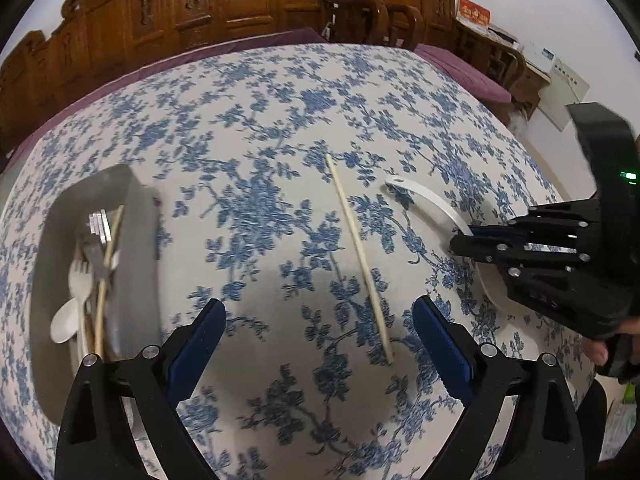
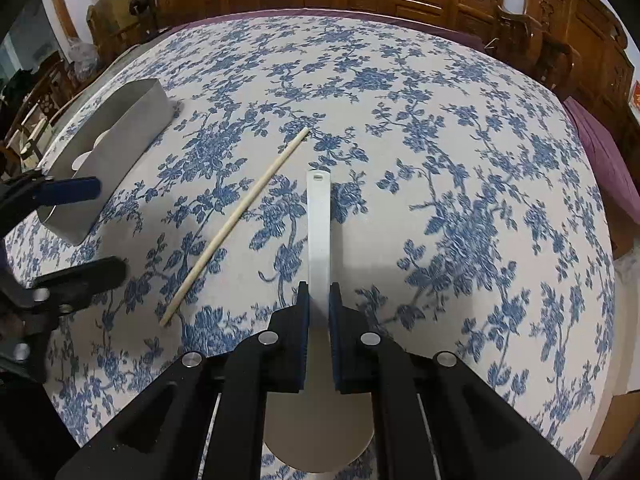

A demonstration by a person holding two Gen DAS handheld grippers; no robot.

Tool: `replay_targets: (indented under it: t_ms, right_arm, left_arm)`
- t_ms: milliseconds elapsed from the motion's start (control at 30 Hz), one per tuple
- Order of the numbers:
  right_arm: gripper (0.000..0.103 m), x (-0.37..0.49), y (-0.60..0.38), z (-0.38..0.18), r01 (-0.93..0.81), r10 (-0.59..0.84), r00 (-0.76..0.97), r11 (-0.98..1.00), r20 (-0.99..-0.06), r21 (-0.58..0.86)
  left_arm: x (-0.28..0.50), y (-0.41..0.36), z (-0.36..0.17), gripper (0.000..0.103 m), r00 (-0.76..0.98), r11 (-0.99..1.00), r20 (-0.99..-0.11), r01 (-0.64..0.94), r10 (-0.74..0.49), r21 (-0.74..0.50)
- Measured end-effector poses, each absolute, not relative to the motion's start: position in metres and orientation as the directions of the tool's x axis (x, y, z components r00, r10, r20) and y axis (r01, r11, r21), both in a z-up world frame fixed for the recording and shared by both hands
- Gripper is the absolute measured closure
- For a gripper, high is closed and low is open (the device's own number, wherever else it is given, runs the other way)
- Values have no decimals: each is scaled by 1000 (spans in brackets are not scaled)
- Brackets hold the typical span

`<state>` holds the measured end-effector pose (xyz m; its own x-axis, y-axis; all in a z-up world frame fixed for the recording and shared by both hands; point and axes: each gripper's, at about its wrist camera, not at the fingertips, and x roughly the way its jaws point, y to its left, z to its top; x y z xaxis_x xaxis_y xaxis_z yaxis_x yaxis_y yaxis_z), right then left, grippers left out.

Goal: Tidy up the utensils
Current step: 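Move the right tool to the white spoon and grasp its handle, then grasp the wooden chopstick with the left tool while the right tool lifts the white spoon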

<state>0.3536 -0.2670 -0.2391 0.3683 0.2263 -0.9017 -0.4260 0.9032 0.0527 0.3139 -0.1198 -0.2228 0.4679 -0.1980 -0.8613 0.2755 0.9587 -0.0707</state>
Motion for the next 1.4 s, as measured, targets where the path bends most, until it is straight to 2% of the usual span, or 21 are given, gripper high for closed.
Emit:
replay_targets:
  t_ms: [267,500,633,833,867,1133,1400]
  right_arm:
    - [92,346,-280,-230,-412,228,383,910,-895,55]
    - [92,342,-285,-228,-403,234,388,913,-892,64]
    - [92,342,-284,-229,-401,226,386,914,-894,58]
    - [92,339,-279,-223,-408,229,392,911,-891,55]
    - [92,339,-279,-222,-407,231,393,912,-890,57]
    - [92,331,-268,-217,-412,230,396,910,-889,52]
    - [92,327,-250,-205,-417,240,411,907,-879,53]
  left_arm:
    - [333,-149,-243,28,433,957,-885,286,-172,-46]
    - [344,-160,-257,49,407,963,-904,270,-130,-17]
    - [346,-162,-257,53,427,968,-898,252,-109,2]
    - [347,-160,-255,87,432,970,-894,244,-117,-9]
    - [347,-158,-255,98,431,970,-894,244,-119,-12]
    - [340,-139,-251,98,428,971,-891,231,-153,-56]
    - [331,-117,-224,98,471,971,-866,229,-170,-66]
